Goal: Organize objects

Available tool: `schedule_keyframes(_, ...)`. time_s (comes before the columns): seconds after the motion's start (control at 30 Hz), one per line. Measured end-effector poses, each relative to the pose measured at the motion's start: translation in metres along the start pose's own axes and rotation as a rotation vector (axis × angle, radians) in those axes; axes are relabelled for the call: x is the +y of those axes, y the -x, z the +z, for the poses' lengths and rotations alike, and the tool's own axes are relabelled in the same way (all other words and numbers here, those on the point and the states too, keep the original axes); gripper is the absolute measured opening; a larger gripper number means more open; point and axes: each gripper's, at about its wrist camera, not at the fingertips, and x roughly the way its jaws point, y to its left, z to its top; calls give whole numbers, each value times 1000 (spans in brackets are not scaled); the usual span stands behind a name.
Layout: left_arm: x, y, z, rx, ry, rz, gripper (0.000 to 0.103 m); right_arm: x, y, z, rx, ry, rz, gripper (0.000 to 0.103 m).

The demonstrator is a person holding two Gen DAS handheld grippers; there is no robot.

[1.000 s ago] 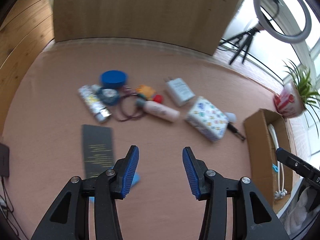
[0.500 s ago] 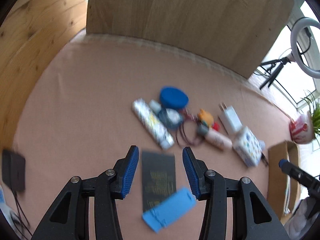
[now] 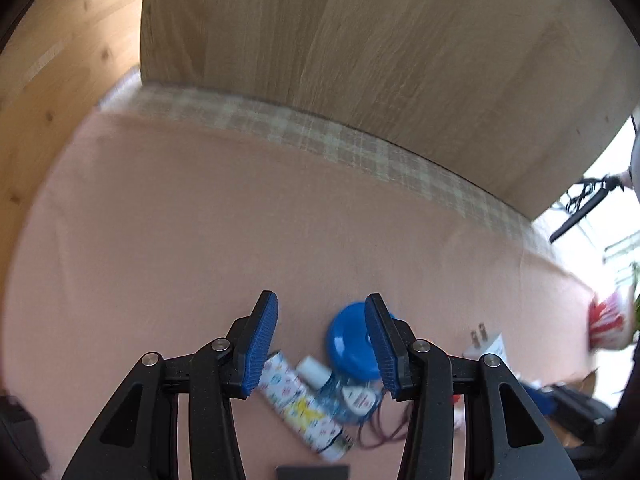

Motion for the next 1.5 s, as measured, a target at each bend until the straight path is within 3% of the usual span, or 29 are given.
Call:
schedule_keyframes(0.1, 3, -13, 1, 17, 2, -16, 36, 7, -27, 14, 38, 19, -17, 38)
schedule_keyframes(0.37, -12, -15, -5, 28, -65, -75, 27, 13, -70, 27, 107, 60, -57, 37)
schedule_keyframes(0.43, -18, -14, -7, 30, -91, -69, 26, 14, -72, 28, 103, 77, -58, 37)
schedule_keyframes(0.47, -20, -12, -5, 7, -100, -31, 25, 15, -71, 27, 107, 82, -58, 36)
schedule_keyframes(0.53, -13, -6, 5, -38, -58, -4, 25, 13, -68, 21, 112, 84, -47, 33)
schedule_keyframes(0.6, -4, -12, 12, -14, 7, -38, 25, 11, -66, 14, 115, 86, -49, 28)
schedule_keyframes(0.67, -5, -24, 13, 28, -4, -26, 23, 9, -63, 8, 116, 82, -41, 28)
schedule_keyframes(0.73, -9, -25, 12, 21, -33, -19, 23, 10, -62, 5, 115, 74, -42, 28)
schedule_keyframes(0.8, -14, -25, 6, 48, -46, -58, 17, 13, -60, -1, 113, 83, -54, 28)
schedule_keyframes(0.87, -20, -26, -4, 77, -55, -94, 15, 16, -59, -6, 111, 100, -67, 28)
schedule_keyframes(1.13, -75, -11, -83, 118, -286, -105, 13, 7, -41, -44, 107, 96, -79, 28)
schedule_keyframes(1.3, -87, -1, -132, 150, -326, -159, 13, -8, -17, -86, 85, 60, -96, 28)
schedule_keyframes(1.5, -90, 14, -166, 140, -364, -134, 14, -29, 12, -140, 56, -36, -88, 28)
